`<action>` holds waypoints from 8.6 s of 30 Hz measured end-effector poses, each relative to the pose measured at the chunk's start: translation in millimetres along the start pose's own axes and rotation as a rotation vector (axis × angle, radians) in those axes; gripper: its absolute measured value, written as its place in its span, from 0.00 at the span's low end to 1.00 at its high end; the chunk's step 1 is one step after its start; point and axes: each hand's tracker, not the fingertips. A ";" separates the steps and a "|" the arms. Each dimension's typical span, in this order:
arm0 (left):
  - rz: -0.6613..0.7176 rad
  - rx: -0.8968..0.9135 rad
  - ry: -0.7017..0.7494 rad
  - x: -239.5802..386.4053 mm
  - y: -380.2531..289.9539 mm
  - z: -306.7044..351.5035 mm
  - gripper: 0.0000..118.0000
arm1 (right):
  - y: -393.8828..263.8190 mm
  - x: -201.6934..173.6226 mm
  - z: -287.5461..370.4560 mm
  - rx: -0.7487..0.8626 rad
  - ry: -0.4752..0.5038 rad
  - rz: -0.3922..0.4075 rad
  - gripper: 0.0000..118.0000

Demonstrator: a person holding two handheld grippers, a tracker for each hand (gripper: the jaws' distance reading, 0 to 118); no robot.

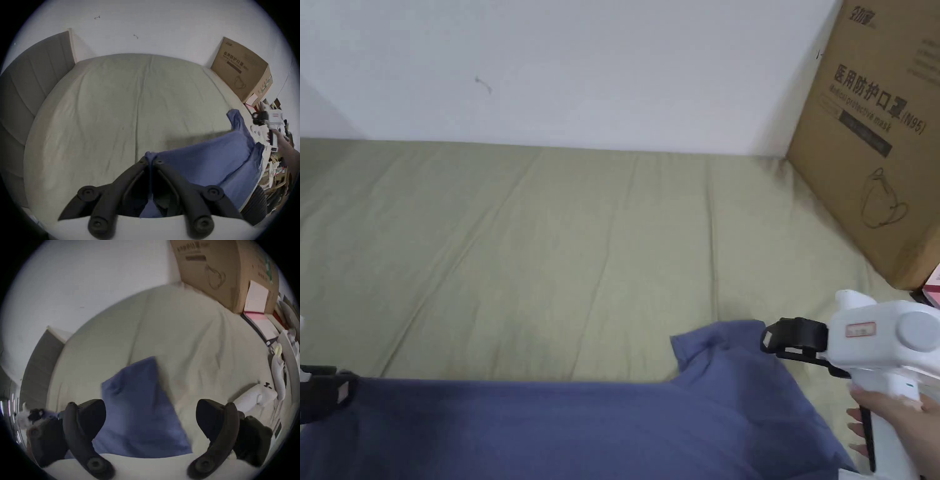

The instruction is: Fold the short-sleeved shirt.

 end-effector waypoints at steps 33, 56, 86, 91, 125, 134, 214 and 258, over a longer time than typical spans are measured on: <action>0.087 0.163 -0.074 -9.0 4.5 54.5 0.02 | -36.5 -43.0 137.4 0.220 0.033 0.212 0.00; 0.189 -0.078 -0.084 -14.6 -174.7 87.6 0.58 | -228.9 33.5 156.0 -0.020 -0.073 0.095 0.58; 0.181 0.176 -0.173 31.4 -82.3 153.8 0.01 | -195.8 -115.3 248.0 0.525 0.177 0.261 0.00; 0.537 -0.062 -0.306 -57.0 -136.3 95.8 0.09 | -200.3 -116.0 241.8 0.455 0.169 0.238 0.00; 0.520 -0.010 -0.516 -83.4 -191.7 -2.3 0.08 | -206.1 -161.7 206.1 0.290 0.107 0.335 0.00; 0.274 0.048 0.035 -77.3 -158.4 87.3 0.09 | -206.9 -138.4 201.2 0.271 0.151 0.296 0.00; 0.762 -0.190 -1.127 -3.8 -180.7 -92.5 1.00 | -156.2 -163.3 197.1 0.236 0.203 0.258 0.00; 0.258 -0.125 -0.544 189.5 -67.8 19.7 0.90 | -193.3 -42.6 237.5 0.309 0.209 0.019 0.00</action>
